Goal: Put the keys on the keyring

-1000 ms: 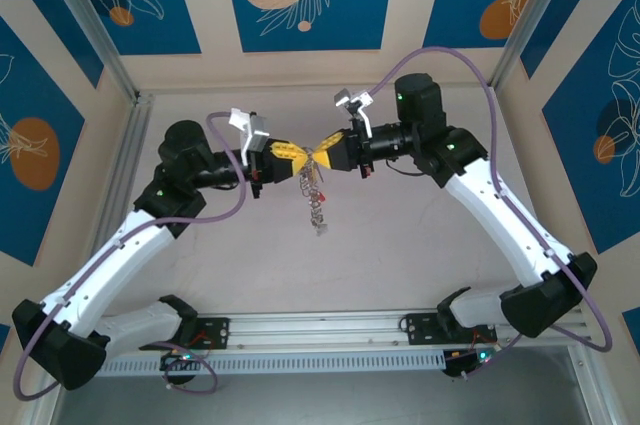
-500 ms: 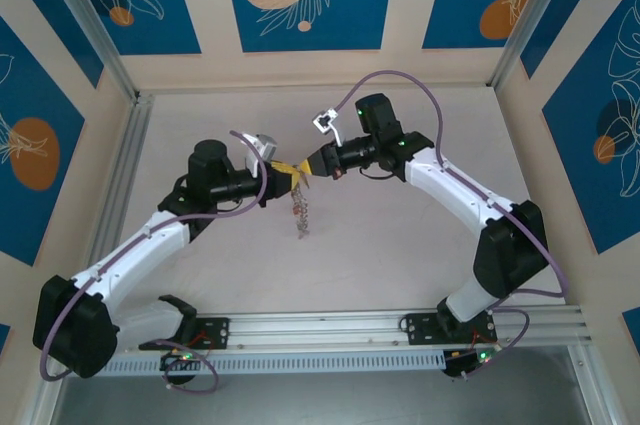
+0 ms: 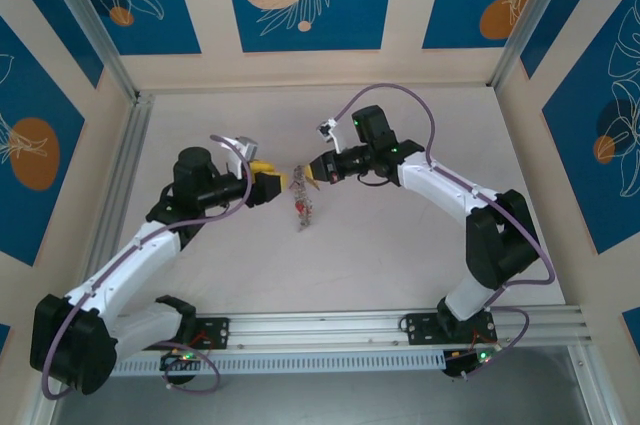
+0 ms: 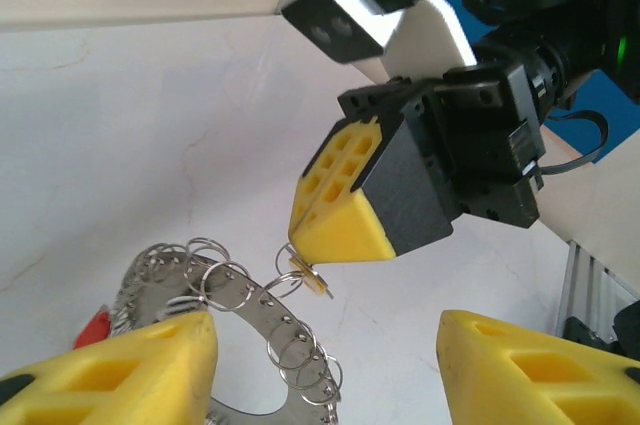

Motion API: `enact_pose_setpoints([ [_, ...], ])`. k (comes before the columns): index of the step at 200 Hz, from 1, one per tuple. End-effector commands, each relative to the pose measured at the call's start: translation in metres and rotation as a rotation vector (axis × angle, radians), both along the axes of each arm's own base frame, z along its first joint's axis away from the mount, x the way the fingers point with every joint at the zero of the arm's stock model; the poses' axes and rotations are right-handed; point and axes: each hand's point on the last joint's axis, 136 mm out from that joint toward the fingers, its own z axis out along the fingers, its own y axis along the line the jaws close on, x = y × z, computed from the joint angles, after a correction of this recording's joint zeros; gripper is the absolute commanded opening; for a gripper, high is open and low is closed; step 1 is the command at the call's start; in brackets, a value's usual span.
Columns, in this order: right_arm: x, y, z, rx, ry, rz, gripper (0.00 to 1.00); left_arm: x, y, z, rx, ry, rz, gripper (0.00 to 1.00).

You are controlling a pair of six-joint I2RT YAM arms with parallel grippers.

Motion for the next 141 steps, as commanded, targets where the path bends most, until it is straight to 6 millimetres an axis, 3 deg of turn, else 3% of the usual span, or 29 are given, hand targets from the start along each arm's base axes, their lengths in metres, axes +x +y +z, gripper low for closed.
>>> enact_pose_setpoints([
  [1, -0.001, -0.018, 0.001, -0.047, -0.021, -0.061, 0.0, 0.006, 0.009, -0.003, 0.026, 0.011, 0.049, 0.63],
  [21, -0.003, -0.035, -0.016, -0.103, -0.001, -0.115, 0.0, 0.009, 0.008, 0.0, 0.019, 0.003, 0.053, 0.68],
  [40, -0.005, -0.052, -0.035, -0.123, 0.053, -0.165, 0.0, 0.012, 0.009, 0.003, 0.02, -0.003, 0.07, 0.91],
  [53, -0.004, -0.063, -0.047, -0.129, 0.093, -0.205, 0.0, 0.016, 0.011, 0.005, 0.023, -0.011, 0.087, 1.0],
  [101, 0.008, -0.091, -0.082, -0.157, 0.157, -0.315, 0.0, 0.019, 0.016, 0.009, 0.013, -0.014, 0.135, 1.0],
  [141, 0.013, -0.103, -0.097, -0.198, 0.165, -0.353, 0.11, 0.017, 0.03, 0.002, 0.049, 0.003, 0.206, 1.0],
])
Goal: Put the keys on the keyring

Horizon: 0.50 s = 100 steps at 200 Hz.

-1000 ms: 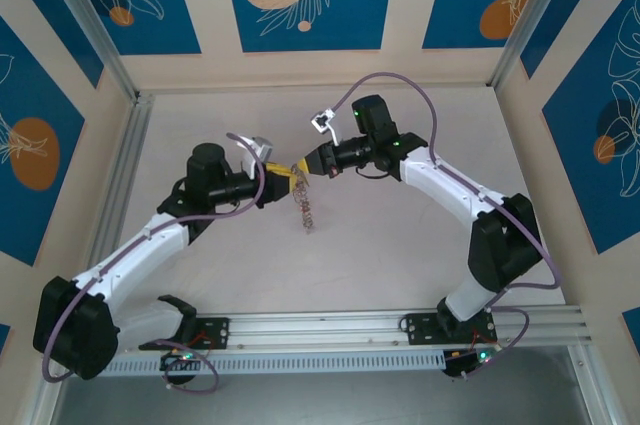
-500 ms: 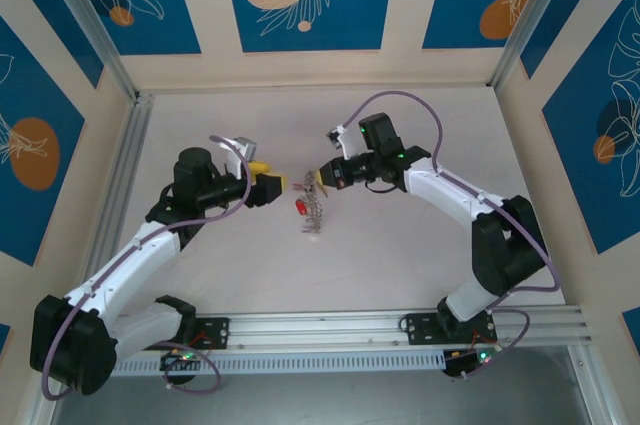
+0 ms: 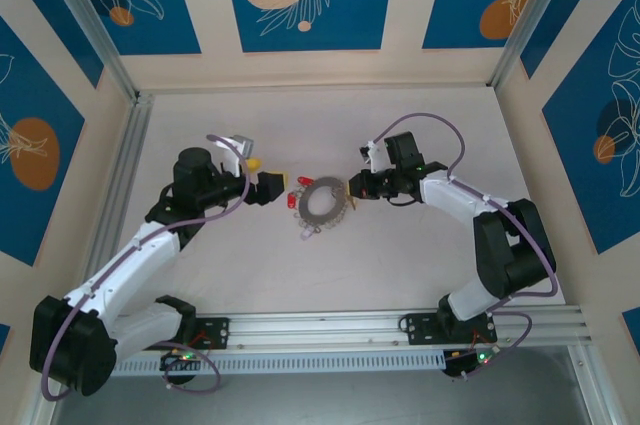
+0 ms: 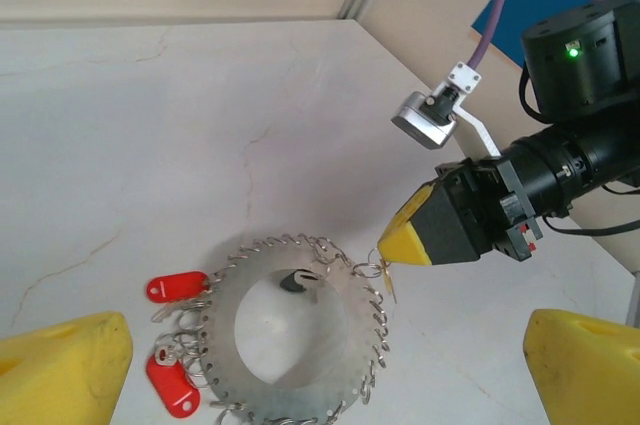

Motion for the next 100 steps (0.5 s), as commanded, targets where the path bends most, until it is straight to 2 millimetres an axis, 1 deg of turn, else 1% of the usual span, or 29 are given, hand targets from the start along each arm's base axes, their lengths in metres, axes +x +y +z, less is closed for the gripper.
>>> enact_pose_setpoints([
  [1, 0.006, -0.006, -0.006, -0.014, -0.01, -0.028, 0.12, 0.002, 0.015, 0.009, 0.013, -0.014, 0.079, 1.0],
  [20, 0.007, -0.013, -0.009, -0.039, -0.013, -0.049, 0.19, 0.001, 0.024, 0.002, 0.059, 0.004, 0.123, 1.0],
  [32, 0.008, -0.018, -0.008, -0.057, -0.02, -0.063, 0.22, -0.003, 0.025, 0.004, 0.066, 0.0, 0.111, 1.0],
  [39, 0.008, -0.021, -0.006, -0.069, -0.026, -0.068, 0.26, -0.006, 0.023, 0.008, 0.062, -0.007, 0.096, 1.0],
  [51, 0.007, -0.025, 0.001, -0.087, -0.041, -0.077, 0.34, -0.01, 0.024, 0.014, 0.065, -0.019, 0.086, 1.0],
  [52, 0.007, -0.025, 0.004, -0.092, -0.047, -0.079, 0.36, -0.01, 0.024, 0.014, 0.069, -0.019, 0.089, 1.0],
  [60, 0.006, -0.029, 0.015, -0.117, -0.088, -0.09, 0.41, -0.01, 0.031, 0.015, 0.092, -0.021, 0.12, 1.0],
  [70, 0.005, -0.034, 0.031, -0.157, -0.161, -0.111, 0.52, -0.009, 0.042, 0.016, 0.129, -0.026, 0.176, 1.0],
  [78, 0.005, -0.043, 0.045, -0.197, -0.225, -0.146, 0.59, -0.008, 0.051, 0.018, 0.154, -0.039, 0.221, 1.0],
  [86, 0.005, -0.052, 0.057, -0.23, -0.284, -0.181, 0.71, -0.007, 0.059, 0.019, 0.168, -0.052, 0.27, 1.0],
  [89, 0.005, -0.057, 0.061, -0.243, -0.303, -0.197, 0.82, -0.006, 0.062, 0.019, 0.174, -0.056, 0.285, 1.0],
  [94, 0.005, -0.064, 0.071, -0.26, -0.342, -0.229, 0.98, -0.005, 0.066, 0.019, 0.179, -0.061, 0.305, 1.0],
  [95, 0.005, -0.066, 0.072, -0.265, -0.349, -0.235, 0.99, -0.005, 0.066, 0.018, 0.181, -0.061, 0.308, 1.0],
  [100, 0.005, -0.074, 0.079, -0.284, -0.382, -0.269, 0.99, -0.004, 0.068, 0.018, 0.186, -0.065, 0.318, 1.0],
])
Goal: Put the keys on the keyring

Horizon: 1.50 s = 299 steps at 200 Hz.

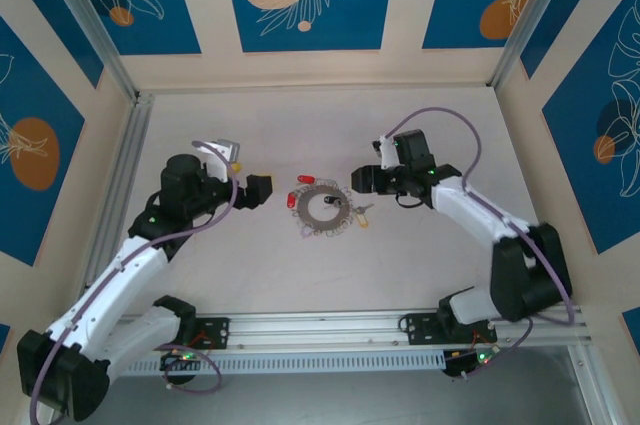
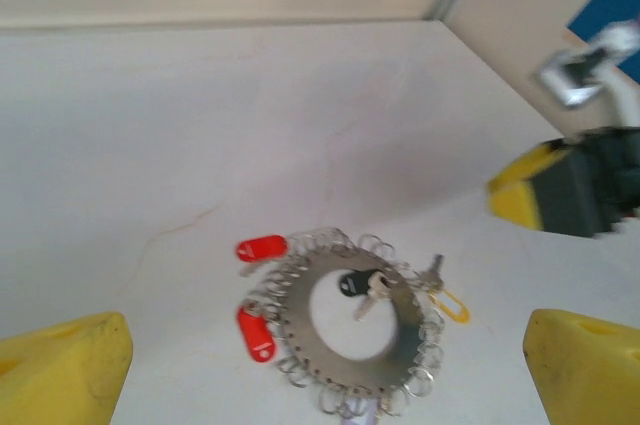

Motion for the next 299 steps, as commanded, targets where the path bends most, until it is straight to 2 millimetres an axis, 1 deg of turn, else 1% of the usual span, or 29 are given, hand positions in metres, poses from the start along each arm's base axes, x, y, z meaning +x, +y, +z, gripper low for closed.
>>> enact_pose_setpoints([
  [1, 0.0, -0.039, 0.037, -0.134, -0.188, -0.142, 0.99, 0.007, 0.028, 0.009, 0.073, -0.045, 0.135, 1.0],
  [9, -0.002, -0.051, 0.05, -0.148, -0.25, -0.192, 0.99, 0.009, 0.032, 0.007, 0.084, -0.045, 0.16, 1.0],
  [15, -0.003, -0.058, 0.055, -0.156, -0.284, -0.219, 0.99, 0.013, 0.036, 0.002, 0.096, -0.033, 0.191, 1.0],
  [17, -0.004, -0.062, 0.061, -0.154, -0.311, -0.237, 0.99, 0.014, 0.037, 0.001, 0.1, -0.03, 0.201, 1.0],
  [29, -0.008, -0.075, 0.077, -0.139, -0.393, -0.278, 0.99, 0.021, 0.045, -0.01, 0.137, -0.013, 0.252, 1.0],
  [37, -0.01, -0.083, 0.084, -0.122, -0.432, -0.3, 0.99, 0.026, 0.053, -0.018, 0.178, -0.007, 0.289, 1.0],
  [52, -0.007, -0.11, 0.085, -0.099, -0.484, -0.397, 0.99, 0.033, 0.074, -0.029, 0.267, -0.021, 0.393, 1.0],
  [60, -0.003, -0.128, 0.074, -0.095, -0.5, -0.463, 0.99, 0.036, 0.091, -0.032, 0.32, -0.045, 0.48, 1.0],
  [70, 0.003, -0.155, 0.053, -0.064, -0.476, -0.57, 0.99, 0.038, 0.11, -0.037, 0.377, -0.079, 0.565, 1.0],
  [80, 0.007, -0.177, 0.033, -0.002, -0.41, -0.645, 0.99, 0.04, 0.116, -0.04, 0.402, -0.125, 0.589, 1.0],
  [92, 0.014, -0.189, 0.016, 0.051, -0.378, -0.665, 0.99, 0.043, 0.121, -0.045, 0.426, -0.164, 0.608, 1.0],
  [99, 0.017, -0.191, 0.008, 0.047, -0.387, -0.655, 0.99, 0.045, 0.124, -0.05, 0.444, -0.169, 0.623, 1.0],
  [110, 0.021, -0.192, 0.004, 0.02, -0.423, -0.639, 0.99, 0.049, 0.132, -0.059, 0.476, -0.159, 0.656, 1.0],
  [128, 0.031, -0.187, 0.007, -0.093, -0.539, -0.57, 0.99, 0.06, 0.143, -0.073, 0.513, -0.143, 0.702, 1.0],
  [138, 0.036, -0.189, 0.005, -0.159, -0.571, -0.568, 0.99, 0.066, 0.144, -0.078, 0.517, -0.177, 0.708, 1.0],
  [156, 0.042, -0.188, -0.002, -0.146, -0.594, -0.562, 0.99, 0.074, 0.148, -0.089, 0.489, -0.223, 0.741, 1.0],
  [173, 0.047, -0.183, -0.006, -0.184, -0.618, -0.544, 0.99, 0.085, 0.146, -0.109, 0.529, -0.204, 0.722, 1.0],
  [193, 0.05, -0.177, -0.01, -0.193, -0.595, -0.511, 0.99, 0.089, 0.148, -0.132, 0.595, -0.184, 0.702, 1.0],
  [205, 0.048, -0.177, -0.016, -0.191, -0.603, -0.511, 0.99, 0.089, 0.153, -0.13, 0.591, -0.202, 0.717, 1.0],
  [213, 0.048, -0.177, -0.025, -0.188, -0.618, -0.514, 0.99, 0.09, 0.156, -0.127, 0.54, -0.23, 0.722, 1.0],
  [221, 0.049, -0.178, -0.039, -0.189, -0.604, -0.527, 0.99, 0.092, 0.159, -0.125, 0.493, -0.25, 0.724, 1.0],
  [231, 0.055, -0.182, -0.049, -0.188, -0.603, -0.544, 0.99, 0.095, 0.165, -0.134, 0.464, -0.208, 0.716, 1.0],
  [242, 0.059, -0.181, -0.054, -0.194, -0.56, -0.53, 0.99, 0.096, 0.167, -0.144, 0.422, -0.207, 0.702, 1.0],
  [248, 0.062, -0.179, -0.055, -0.194, -0.534, -0.513, 0.99, 0.098, 0.163, -0.146, 0.396, -0.216, 0.664, 1.0],
  [257, 0.067, -0.175, -0.057, -0.195, -0.538, -0.488, 0.99, 0.099, 0.164, -0.16, 0.398, -0.178, 0.658, 1.0],
  [265, 0.069, -0.173, -0.058, -0.231, -0.531, -0.486, 0.99, 0.104, 0.167, -0.155, 0.372, -0.206, 0.663, 1.0],
  [276, 0.071, -0.171, -0.058, -0.236, -0.534, -0.485, 0.99, 0.104, 0.166, -0.164, 0.384, -0.128, 0.636, 1.0],
  [286, 0.07, -0.171, -0.059, -0.238, -0.519, -0.485, 0.99, 0.106, 0.166, -0.159, 0.375, -0.175, 0.64, 1.0],
  [299, 0.07, -0.171, -0.059, -0.237, -0.528, -0.483, 0.99, 0.104, 0.166, -0.161, 0.375, -0.157, 0.637, 1.0],
])
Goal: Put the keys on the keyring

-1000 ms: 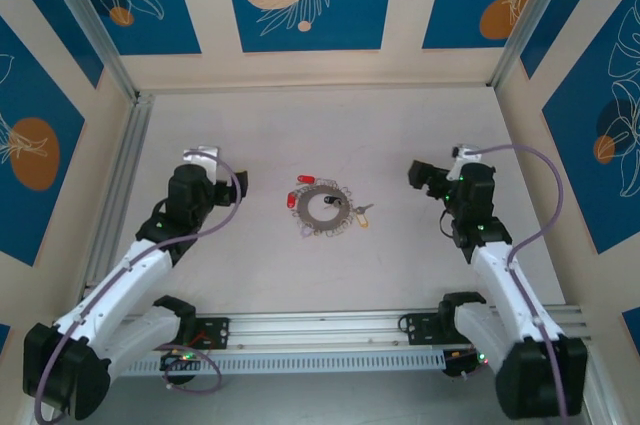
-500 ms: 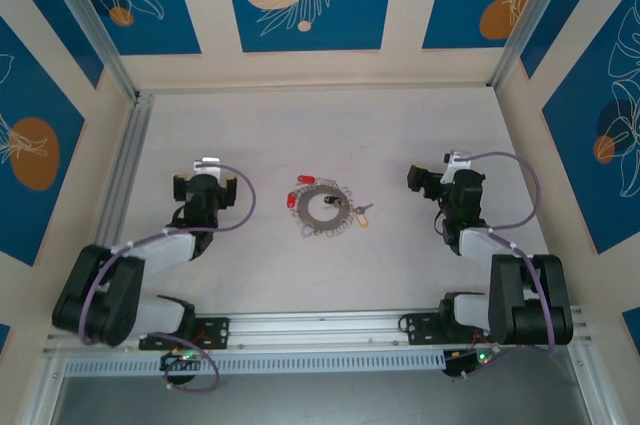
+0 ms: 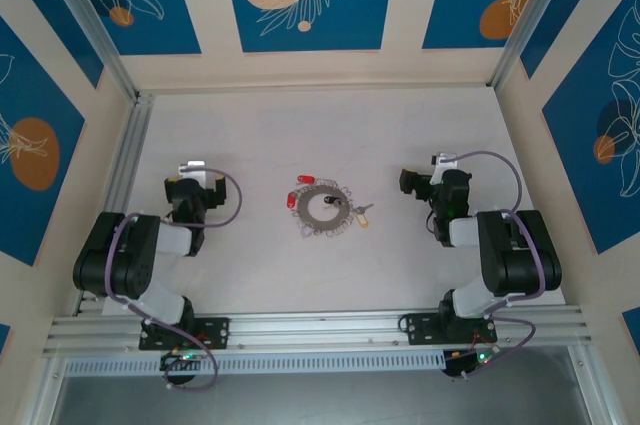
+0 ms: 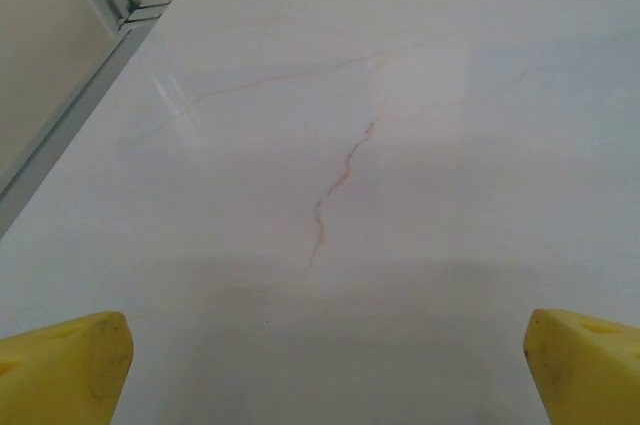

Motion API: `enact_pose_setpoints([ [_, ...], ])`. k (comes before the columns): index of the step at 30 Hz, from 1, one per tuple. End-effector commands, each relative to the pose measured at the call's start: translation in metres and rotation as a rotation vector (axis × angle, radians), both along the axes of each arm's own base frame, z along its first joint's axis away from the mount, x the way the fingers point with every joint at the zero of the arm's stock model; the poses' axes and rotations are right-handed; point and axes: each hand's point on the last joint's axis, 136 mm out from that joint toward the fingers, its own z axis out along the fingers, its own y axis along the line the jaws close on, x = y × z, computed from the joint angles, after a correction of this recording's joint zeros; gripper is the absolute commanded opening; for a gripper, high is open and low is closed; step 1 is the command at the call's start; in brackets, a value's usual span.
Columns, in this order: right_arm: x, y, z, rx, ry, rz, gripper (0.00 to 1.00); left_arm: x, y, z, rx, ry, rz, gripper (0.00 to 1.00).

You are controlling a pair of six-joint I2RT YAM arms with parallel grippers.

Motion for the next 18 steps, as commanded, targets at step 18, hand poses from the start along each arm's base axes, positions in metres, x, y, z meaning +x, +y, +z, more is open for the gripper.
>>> enact_pose_setpoints([
  [18, 0.0078, 0.0028, 0.0128, -0.04, -0.042, 0.021, 0.99, 0.0084, -0.0073, 0.0155, -0.05, -0.07, -0.044, 1.0],
])
